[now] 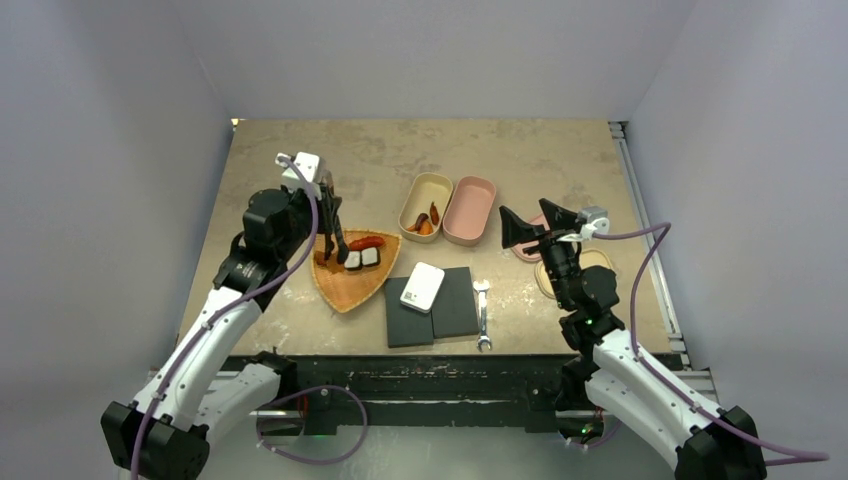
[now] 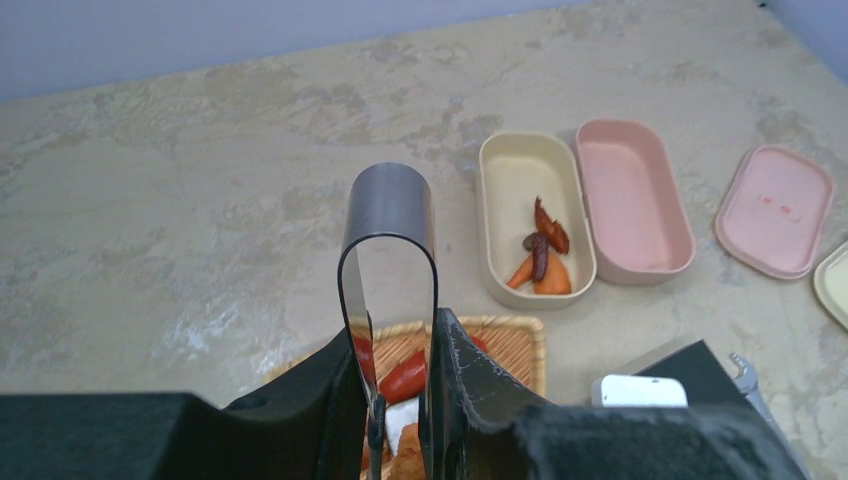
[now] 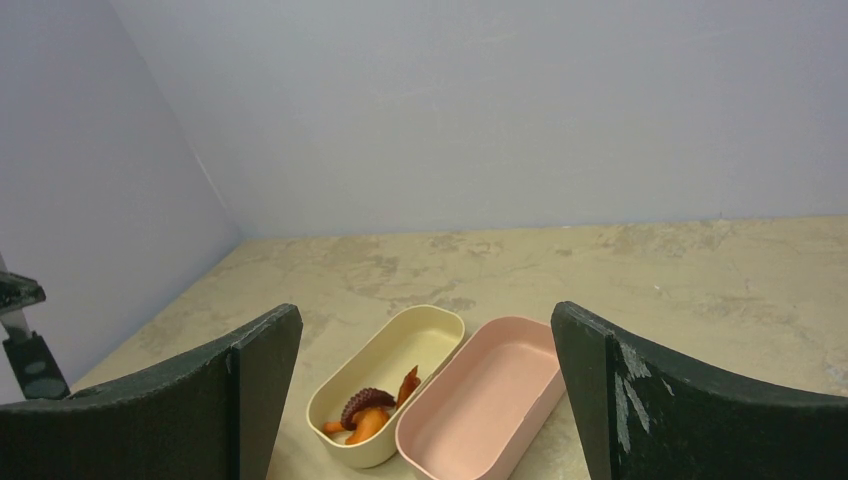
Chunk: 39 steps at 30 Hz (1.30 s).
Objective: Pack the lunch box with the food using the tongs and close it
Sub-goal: Pick up the fake food from the plate, then place the fake food in the packing box.
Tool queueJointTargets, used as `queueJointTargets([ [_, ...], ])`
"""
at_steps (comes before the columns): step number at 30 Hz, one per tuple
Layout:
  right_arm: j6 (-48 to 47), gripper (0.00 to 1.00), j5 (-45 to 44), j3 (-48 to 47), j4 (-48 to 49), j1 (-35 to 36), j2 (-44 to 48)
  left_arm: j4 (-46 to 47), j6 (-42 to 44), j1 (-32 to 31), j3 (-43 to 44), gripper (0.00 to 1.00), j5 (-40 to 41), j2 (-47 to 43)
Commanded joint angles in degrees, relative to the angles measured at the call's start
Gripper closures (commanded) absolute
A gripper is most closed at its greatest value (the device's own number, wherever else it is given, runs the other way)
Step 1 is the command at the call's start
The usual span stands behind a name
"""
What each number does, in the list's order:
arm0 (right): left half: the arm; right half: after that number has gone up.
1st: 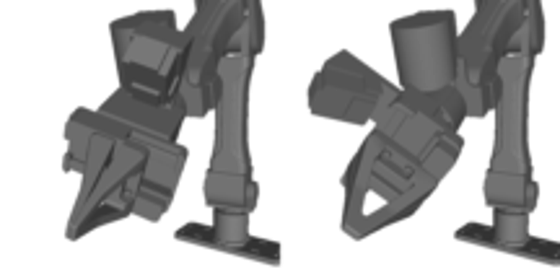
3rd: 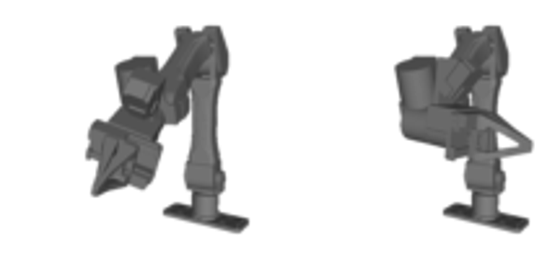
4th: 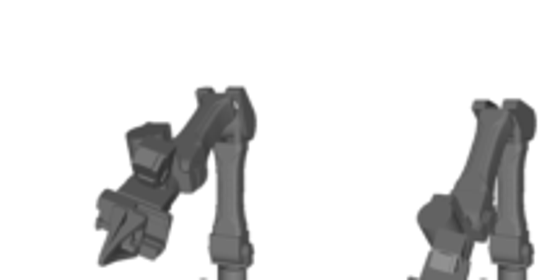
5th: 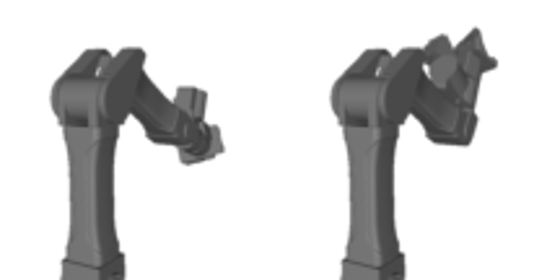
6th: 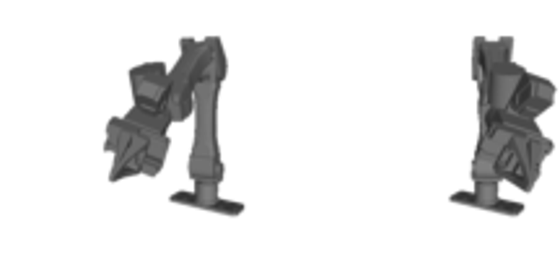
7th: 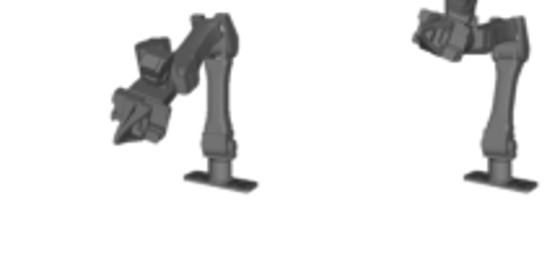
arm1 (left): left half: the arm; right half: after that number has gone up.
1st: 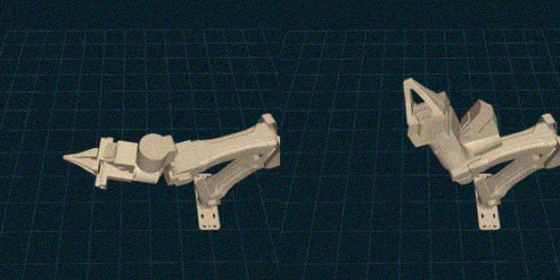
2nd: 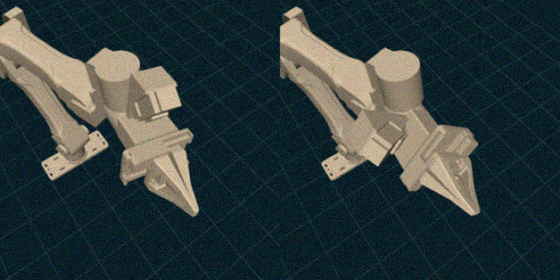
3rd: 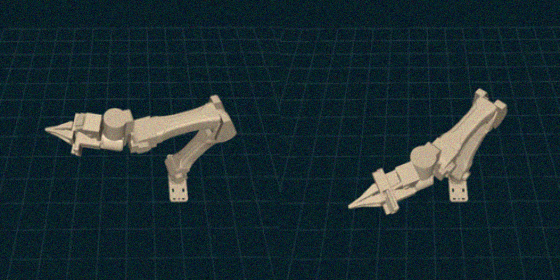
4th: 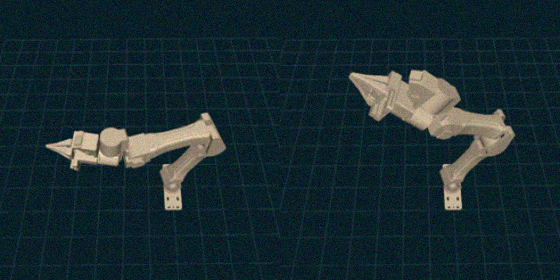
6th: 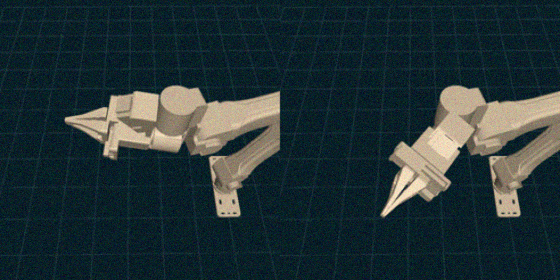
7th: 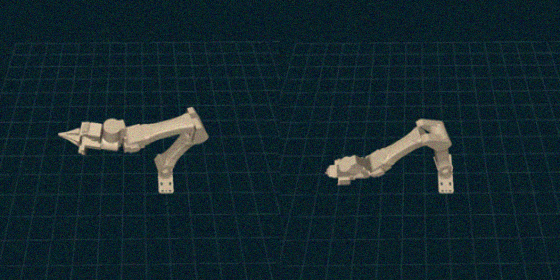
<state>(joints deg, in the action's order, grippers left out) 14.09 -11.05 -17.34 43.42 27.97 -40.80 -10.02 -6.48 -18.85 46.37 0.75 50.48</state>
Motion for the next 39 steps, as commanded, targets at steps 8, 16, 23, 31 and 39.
queueJointTargets([
  [8, -0.3, 0.01, -3.2, 1.0, 2.5, 0.0, 3.1, 15.1, -4.1, -16.2, 12.8, 1.0, 4.0, 13.4],
  [16, -0.3, 0.01, -5.0, 1.8, 2.3, 0.0, 5.8, 30.6, -3.2, -23.2, 17.0, 1.0, 6.0, 26.8],
  [23, -0.3, 0.01, -5.6, 2.0, 2.2, 0.1, 5.7, 37.4, -3.1, -24.8, 23.4, 1.0, 6.8, 37.1],
  [31, -0.3, 0.01, -5.5, 2.2, 2.4, 0.1, 5.5, 41.5, -2.6, -24.9, 27.9, 1.0, 6.8, 47.0],
  [39, 0.0, 0.01, -5.3, 2.2, 2.4, 0.1, 5.6, 39.4, -2.4, -24.9, 32.1, 1.0, 6.1, 53.6],
])
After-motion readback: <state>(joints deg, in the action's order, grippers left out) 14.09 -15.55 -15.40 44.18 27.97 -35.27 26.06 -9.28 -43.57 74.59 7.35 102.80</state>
